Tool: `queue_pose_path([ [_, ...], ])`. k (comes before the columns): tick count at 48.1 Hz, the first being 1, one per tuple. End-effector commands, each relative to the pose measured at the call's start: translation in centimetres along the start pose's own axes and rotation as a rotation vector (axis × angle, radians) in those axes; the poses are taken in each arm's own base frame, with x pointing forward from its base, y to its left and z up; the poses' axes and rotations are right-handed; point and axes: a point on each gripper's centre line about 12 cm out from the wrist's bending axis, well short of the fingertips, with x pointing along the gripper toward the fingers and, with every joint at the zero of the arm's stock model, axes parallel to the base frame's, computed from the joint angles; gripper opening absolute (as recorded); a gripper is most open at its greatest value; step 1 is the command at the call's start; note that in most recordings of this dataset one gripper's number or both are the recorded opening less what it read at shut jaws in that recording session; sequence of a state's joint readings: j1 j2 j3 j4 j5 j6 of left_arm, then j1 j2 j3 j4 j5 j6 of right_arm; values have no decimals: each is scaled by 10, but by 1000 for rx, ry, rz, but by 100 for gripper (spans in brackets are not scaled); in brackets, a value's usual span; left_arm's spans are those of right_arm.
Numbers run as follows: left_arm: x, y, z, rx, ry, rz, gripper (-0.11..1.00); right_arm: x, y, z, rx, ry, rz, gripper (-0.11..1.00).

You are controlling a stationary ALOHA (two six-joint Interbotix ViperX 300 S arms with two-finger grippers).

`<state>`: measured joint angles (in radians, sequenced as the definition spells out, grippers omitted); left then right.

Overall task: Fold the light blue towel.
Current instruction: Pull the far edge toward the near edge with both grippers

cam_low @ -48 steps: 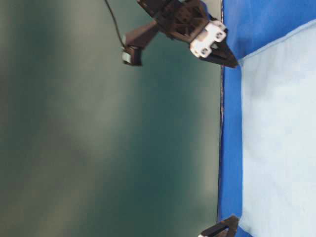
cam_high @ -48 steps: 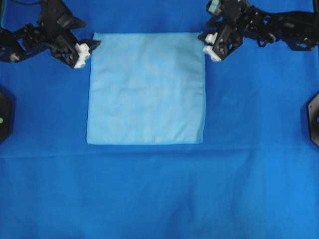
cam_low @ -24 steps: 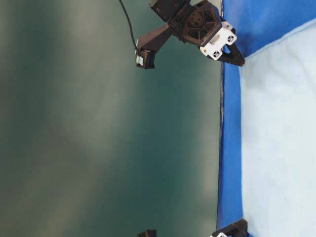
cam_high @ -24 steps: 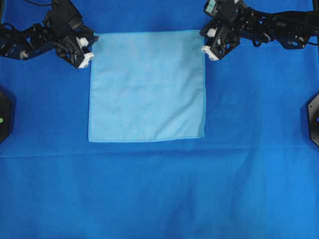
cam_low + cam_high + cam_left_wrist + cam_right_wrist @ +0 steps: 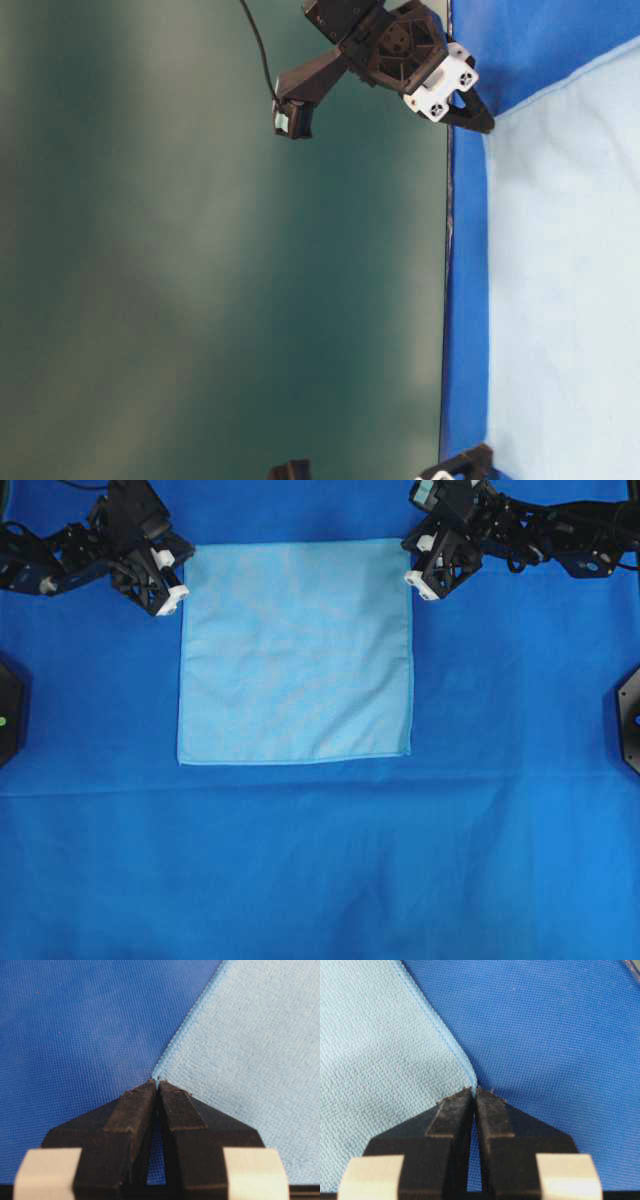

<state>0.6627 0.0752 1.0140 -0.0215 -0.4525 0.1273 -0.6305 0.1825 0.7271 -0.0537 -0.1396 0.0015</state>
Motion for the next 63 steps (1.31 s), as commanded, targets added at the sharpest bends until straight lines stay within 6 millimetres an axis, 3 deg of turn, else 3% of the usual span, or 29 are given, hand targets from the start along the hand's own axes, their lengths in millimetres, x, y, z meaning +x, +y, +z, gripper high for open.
queue_pose_path([
  [1,-8,1,20,1,-58,4,1,-14,-3,17,5,-60,-7,2],
  [15,-30,-3,43,58,-131,-4,1,-37,-4,29,8,-118,-11,2],
  [27,-30,-11,39,80,-99,-28,1,-38,-2,26,13,-99,-8,2],
  [34,-36,-26,36,116,-62,-75,1,-44,6,26,4,-89,8,2],
  [48,-68,-66,25,188,47,-207,1,-74,63,19,-87,-51,127,2],
  [63,-94,-121,3,264,86,-380,1,-94,134,-15,-151,55,290,2],
])
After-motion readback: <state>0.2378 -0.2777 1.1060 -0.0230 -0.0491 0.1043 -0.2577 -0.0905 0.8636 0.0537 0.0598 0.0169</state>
